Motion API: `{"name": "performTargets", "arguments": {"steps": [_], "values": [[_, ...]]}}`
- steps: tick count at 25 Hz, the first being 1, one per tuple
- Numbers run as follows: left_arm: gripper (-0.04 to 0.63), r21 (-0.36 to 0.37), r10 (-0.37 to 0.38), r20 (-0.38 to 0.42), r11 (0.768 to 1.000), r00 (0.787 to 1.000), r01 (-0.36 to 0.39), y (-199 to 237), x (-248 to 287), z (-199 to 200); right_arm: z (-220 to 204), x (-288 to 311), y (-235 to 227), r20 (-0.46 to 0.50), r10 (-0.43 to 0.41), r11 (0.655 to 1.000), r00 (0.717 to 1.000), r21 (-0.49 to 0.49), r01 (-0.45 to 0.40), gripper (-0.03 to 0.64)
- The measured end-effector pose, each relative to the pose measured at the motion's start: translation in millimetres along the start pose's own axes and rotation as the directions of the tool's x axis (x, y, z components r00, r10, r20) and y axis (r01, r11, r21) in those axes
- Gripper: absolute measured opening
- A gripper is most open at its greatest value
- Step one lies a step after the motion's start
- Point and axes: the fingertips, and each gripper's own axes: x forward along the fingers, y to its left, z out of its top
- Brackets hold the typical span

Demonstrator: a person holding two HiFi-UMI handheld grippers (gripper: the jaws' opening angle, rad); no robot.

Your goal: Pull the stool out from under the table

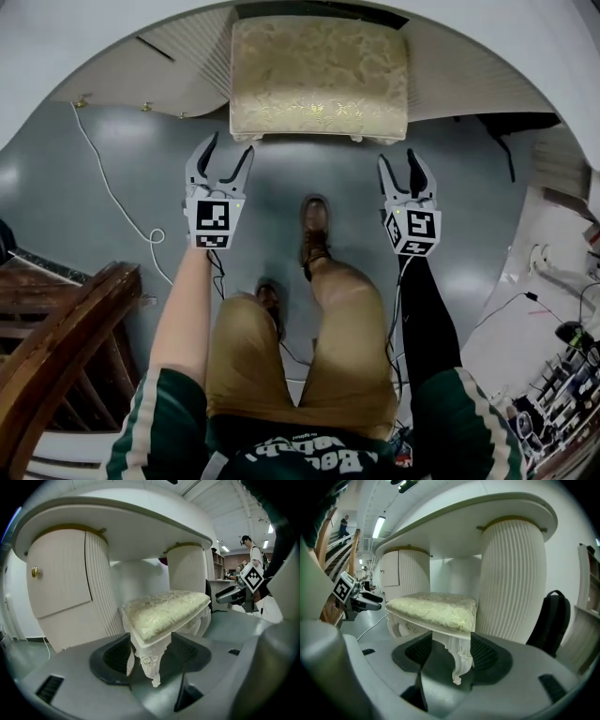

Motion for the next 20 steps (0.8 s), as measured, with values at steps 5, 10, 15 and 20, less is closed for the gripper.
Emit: {"name": "performTargets", "arguments": {"steps": [5, 10, 15, 20], "values": [[0.287, -0.005, -0.003, -0.049, 1.0, 0.999, 0.003, -0.2, 21.9, -42.3, -34.7, 29.5, -9.2, -0.019, -0.024, 0.999, 1.0, 0.027, 0.025, 0.29], [0.297, 0.023, -0.035, -0.074, 0.999, 0.997, 0.037, -2.1, 46.6, -66.6, -54.7, 55.6, -18.6, -0.03, -0.033, 0.998, 0.999, 0.048, 0.034, 0.306], [0.307, -0.001, -0.1, -0.052, 0.995, 0.994, 0.1, -4.2, 70.8, -59.0, -50.1, 72.0, -19.7, -0.038, -0.006, 1.0, 0.999, 0.013, 0.007, 0.293], [0.296, 0.007, -0.108, -0.067, 0.994, 0.992, 0.109, -3.4, 70.1, -59.2, -50.2, 70.1, -20.4, -0.069, -0.018, 1.0, 0.997, -0.004, 0.018, 0.275]]}}
